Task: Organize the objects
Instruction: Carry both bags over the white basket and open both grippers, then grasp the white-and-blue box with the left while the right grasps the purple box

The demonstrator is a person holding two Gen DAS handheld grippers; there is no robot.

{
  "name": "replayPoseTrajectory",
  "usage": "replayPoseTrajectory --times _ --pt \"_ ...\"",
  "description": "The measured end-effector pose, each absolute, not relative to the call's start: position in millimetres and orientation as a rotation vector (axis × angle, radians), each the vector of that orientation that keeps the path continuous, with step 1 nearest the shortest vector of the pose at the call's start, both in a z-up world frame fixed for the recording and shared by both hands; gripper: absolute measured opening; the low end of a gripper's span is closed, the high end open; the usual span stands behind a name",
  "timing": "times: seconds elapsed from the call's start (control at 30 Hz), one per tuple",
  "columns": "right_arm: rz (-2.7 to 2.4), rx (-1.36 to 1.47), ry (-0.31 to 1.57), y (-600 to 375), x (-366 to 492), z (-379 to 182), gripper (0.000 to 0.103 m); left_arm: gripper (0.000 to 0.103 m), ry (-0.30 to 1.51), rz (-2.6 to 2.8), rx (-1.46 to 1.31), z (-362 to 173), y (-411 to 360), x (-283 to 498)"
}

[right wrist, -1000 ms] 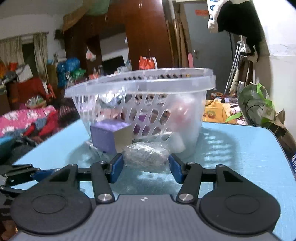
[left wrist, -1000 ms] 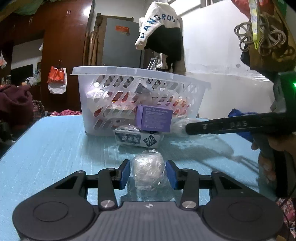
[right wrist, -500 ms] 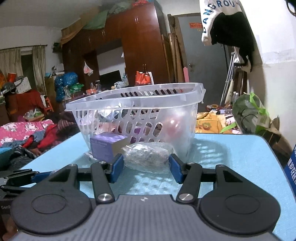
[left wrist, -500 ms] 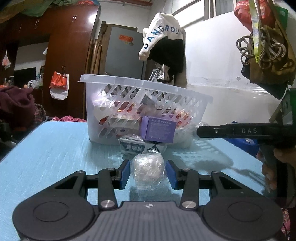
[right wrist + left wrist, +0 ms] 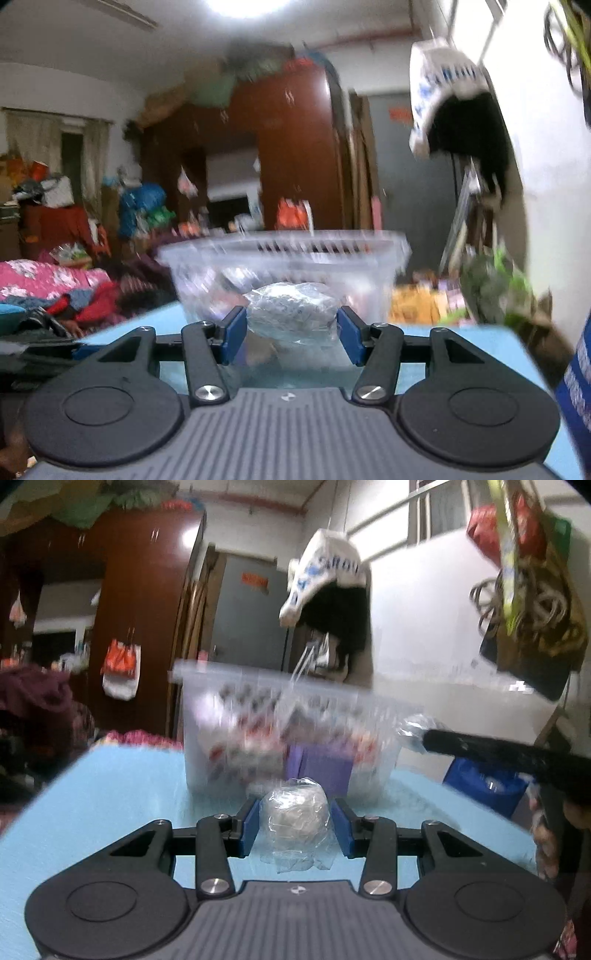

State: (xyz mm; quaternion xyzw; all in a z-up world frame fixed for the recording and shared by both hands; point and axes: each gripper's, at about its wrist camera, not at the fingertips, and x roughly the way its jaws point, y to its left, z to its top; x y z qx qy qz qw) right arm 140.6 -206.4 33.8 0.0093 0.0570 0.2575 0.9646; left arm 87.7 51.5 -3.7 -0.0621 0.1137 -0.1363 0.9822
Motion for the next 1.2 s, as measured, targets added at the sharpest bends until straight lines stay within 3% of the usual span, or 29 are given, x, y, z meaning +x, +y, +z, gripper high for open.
replayPoseTrajectory --times 0.2,0.43,0.5,0.53,0.57,0.63,0.7,0.77,0.97,1.2 --pt "0.537 0.006 -0.067 -204 133 90 0.057 0.046 0.099 -0.310 -0.137 67 55 103" --pt "0.514 0.018 0.017 -188 214 123 0.059 0.048 0.172 -0.222 -0.104 119 35 197" --pt "0.493 0.055 0.037 -186 227 118 0.080 0.074 0.232 -0.180 -0.103 115 32 221" --pt "0.481 0.065 0.051 -186 227 115 0.101 0.075 0.261 -0.156 -0.100 111 31 230" --pt "0.468 0.076 0.060 -188 225 112 0.103 0.075 0.269 -0.139 -0.090 107 31 231" --pt "0.473 0.102 0.056 -196 211 108 0.103 0.075 0.220 -0.145 -0.078 103 34 215" --pt "0.519 0.129 0.061 -206 195 103 0.103 0.088 0.170 -0.179 -0.065 96 39 189" --pt "0.539 0.156 0.093 -210 182 97 0.103 0.092 0.130 -0.188 -0.044 88 47 163" --pt "0.585 0.102 0.308 -173 191 49 0.103 0.093 0.193 -0.087 -0.025 59 73 135" --pt "0.525 0.049 0.426 -121 208 14 0.103 0.093 0.229 -0.026 -0.087 40 102 123"
